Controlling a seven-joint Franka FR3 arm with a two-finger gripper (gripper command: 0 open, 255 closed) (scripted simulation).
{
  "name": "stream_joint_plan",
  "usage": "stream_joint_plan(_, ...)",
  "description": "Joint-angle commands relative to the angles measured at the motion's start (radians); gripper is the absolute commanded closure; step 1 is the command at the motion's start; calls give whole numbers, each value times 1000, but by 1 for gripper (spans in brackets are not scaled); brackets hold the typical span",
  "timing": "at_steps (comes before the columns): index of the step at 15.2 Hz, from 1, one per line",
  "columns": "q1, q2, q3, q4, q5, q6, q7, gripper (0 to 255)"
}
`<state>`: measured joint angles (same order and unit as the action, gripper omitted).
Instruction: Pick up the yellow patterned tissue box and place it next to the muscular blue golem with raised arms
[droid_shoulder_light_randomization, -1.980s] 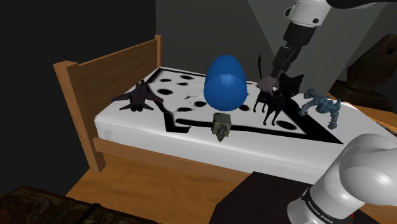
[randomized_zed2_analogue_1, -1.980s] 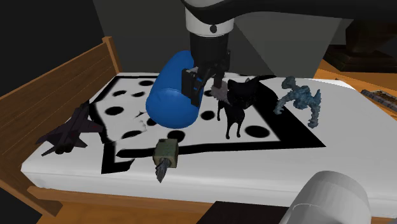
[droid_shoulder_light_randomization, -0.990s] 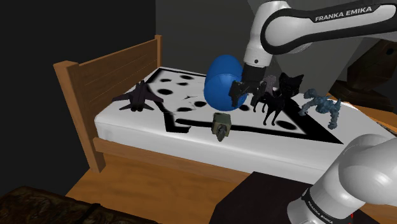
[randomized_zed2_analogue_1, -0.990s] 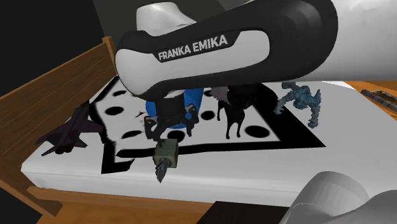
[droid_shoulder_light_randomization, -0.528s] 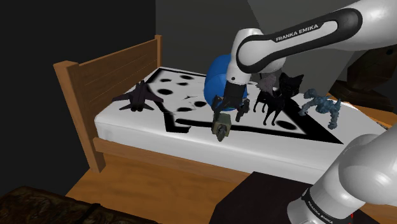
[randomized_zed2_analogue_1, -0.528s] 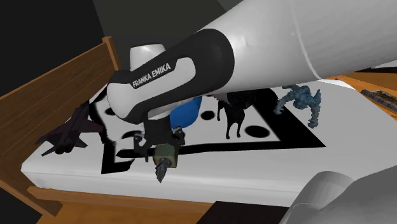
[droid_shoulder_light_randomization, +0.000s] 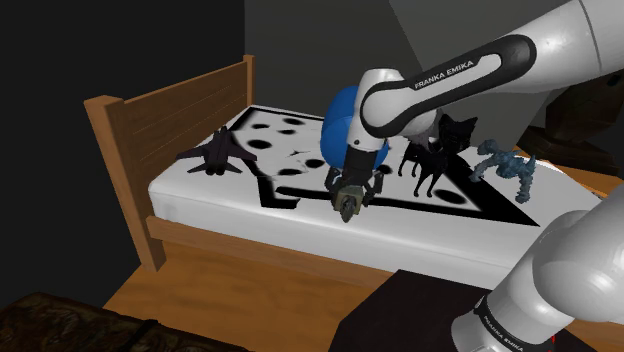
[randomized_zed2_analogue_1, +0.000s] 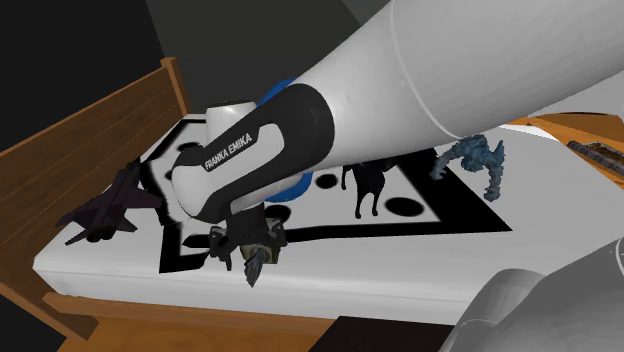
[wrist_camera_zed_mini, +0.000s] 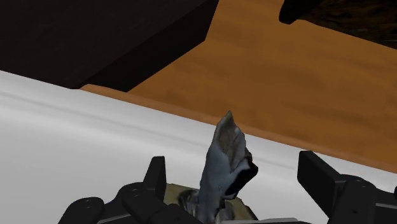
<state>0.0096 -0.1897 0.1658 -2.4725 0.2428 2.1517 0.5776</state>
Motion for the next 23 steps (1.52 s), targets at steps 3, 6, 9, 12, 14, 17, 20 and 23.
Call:
stream_joint_plan(3, 2, 9, 3, -10, 3, 20, 0, 0)
stream_joint_plan(6, 2, 9, 3, -10, 3, 20, 0, 0)
stream_joint_plan(9, 2, 9, 3, -10, 3, 20, 0, 255)
stream_joint_plan(12, 2, 9, 3, -10, 3, 20, 0, 255)
stream_joint_plan(14, 3, 9, 3, -10, 3, 20, 0, 255)
stream_joint_plan(17, 2, 9, 3, -10, 3, 20, 0, 255)
stream_joint_plan(20, 2, -8, 2, 2, 1, -9, 4, 255)
stream_joint_plan(23, 1, -33, -1, 22, -2, -53, 10, 255)
